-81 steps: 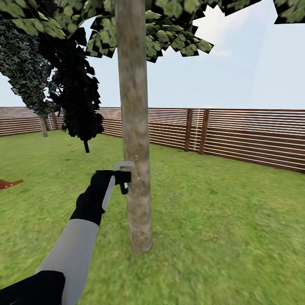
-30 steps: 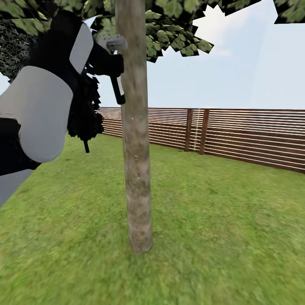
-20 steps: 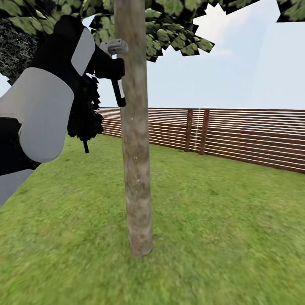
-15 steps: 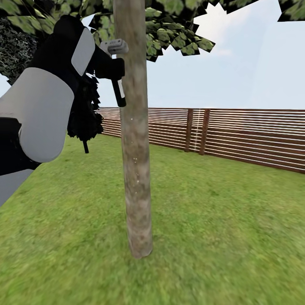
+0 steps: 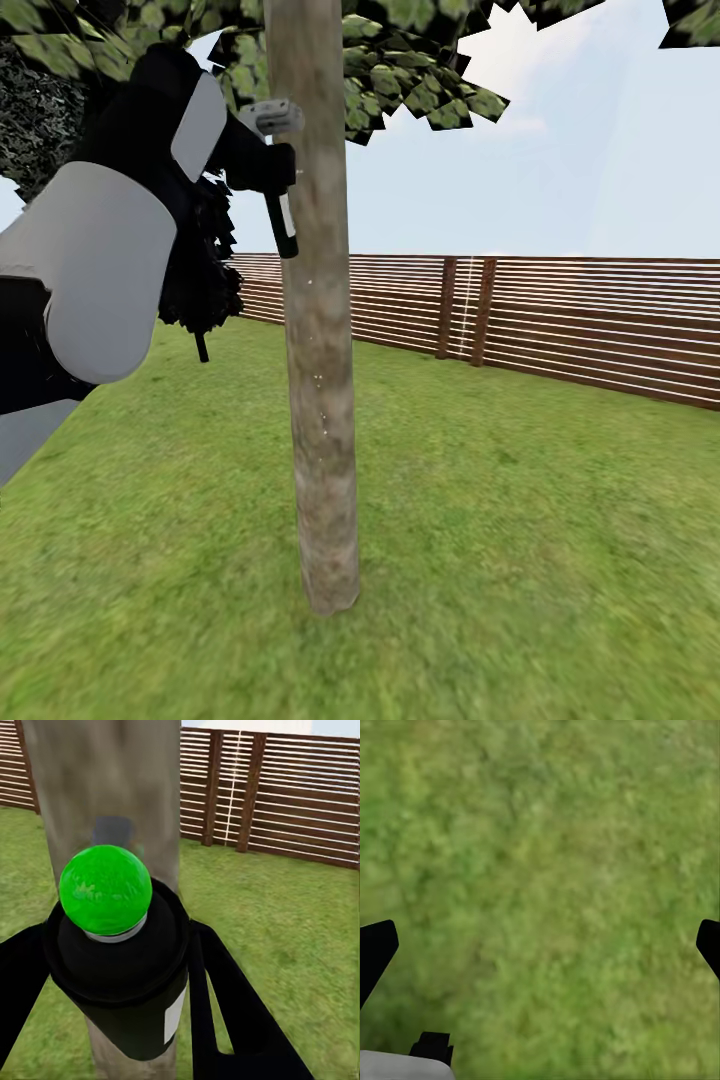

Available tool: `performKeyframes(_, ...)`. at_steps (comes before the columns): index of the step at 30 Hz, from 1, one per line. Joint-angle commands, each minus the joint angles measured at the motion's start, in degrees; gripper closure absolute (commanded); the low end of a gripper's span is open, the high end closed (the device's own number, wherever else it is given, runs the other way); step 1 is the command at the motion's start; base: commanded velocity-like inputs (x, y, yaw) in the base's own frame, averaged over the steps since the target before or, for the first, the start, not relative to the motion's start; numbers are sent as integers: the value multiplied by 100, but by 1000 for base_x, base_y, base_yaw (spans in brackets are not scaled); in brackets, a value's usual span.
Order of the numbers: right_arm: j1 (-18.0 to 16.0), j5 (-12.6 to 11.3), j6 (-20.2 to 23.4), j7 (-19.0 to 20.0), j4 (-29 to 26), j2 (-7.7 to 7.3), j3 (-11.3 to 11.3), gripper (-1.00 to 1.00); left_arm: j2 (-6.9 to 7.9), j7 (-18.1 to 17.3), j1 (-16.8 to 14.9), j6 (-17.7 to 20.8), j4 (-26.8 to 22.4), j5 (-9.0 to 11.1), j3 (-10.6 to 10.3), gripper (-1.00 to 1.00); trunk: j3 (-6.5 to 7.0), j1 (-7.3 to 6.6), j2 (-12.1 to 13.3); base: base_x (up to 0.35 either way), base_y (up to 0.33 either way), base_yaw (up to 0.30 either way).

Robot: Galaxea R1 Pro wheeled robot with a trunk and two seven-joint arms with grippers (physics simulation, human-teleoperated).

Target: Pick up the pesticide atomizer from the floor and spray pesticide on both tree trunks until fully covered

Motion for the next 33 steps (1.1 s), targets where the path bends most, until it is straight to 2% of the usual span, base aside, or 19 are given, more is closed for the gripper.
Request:
performKeyframes(1, -2, -40, -9, -17, -3, -2, 48, -100, -3, 10, -7, 20, 76, 16, 23, 100, -10, 0, -9, -150, 0, 0)
performKeyframes(6, -2, -40, -9, -17, 2, -2, 49, -100, -3, 14, -7, 16, 243, 14, 24, 100, -10, 0, -9, -129, 0, 0)
performKeyframes(13, -2, -40, -9, -17, 3, -2, 50, -100, 3, 39, -7, -2, 805, 14, 24, 100, -10, 0, -9, -70, 0, 0)
performKeyframes(28, -2, -40, -9, -17, 3, -2, 50, -100, -1, 35, -1, -33, 1121, 14, 23, 100, -10, 0, -9, -85, 0, 0)
performKeyframes(29, -2, -40, -9, -17, 3, -2, 50, -100, -2, 34, 0, -119, 1245, 14, 24, 100, -10, 0, -9, -20, 0, 0)
performKeyframes(32, -2, -40, -9, -17, 3, -2, 49, -100, -7, 33, 2, -815, 2017, 14, 22, 100, -10, 0, -9, -7, 0, 0)
performKeyframes(33, -2, -40, -9, -17, 3, -2, 49, -100, -6, 33, 2, -930, 2137, 14, 23, 100, -10, 0, -9, -2, 0, 0)
